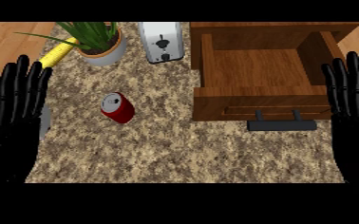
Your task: Pick up the can, place it into the drawer and close the drawer
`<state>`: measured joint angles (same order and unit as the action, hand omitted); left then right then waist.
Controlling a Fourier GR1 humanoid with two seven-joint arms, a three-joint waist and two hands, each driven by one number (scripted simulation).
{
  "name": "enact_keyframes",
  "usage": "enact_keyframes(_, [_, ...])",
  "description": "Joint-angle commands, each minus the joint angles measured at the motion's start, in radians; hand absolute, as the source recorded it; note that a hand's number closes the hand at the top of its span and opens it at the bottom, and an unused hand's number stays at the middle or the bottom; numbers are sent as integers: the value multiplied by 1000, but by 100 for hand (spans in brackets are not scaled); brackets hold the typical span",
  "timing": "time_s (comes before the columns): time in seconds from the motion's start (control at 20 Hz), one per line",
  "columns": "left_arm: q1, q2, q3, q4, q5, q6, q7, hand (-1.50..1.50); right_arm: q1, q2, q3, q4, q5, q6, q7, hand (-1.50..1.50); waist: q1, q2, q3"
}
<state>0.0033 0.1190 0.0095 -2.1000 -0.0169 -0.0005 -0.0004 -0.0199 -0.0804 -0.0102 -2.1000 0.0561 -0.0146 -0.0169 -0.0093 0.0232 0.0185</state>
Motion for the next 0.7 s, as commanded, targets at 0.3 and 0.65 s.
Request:
enact_keyframes(0.3, [-46, 107, -105, 171, 224, -280, 119, -150, 64, 7, -27, 102, -34, -7, 136, -150, -13, -6, -19])
enact_keyframes(0.65, [-114, 125, -83, 175, 292, -319, 249, -150, 105, -3, -20, -32, -43, -3, 278, -150, 6, -24, -19])
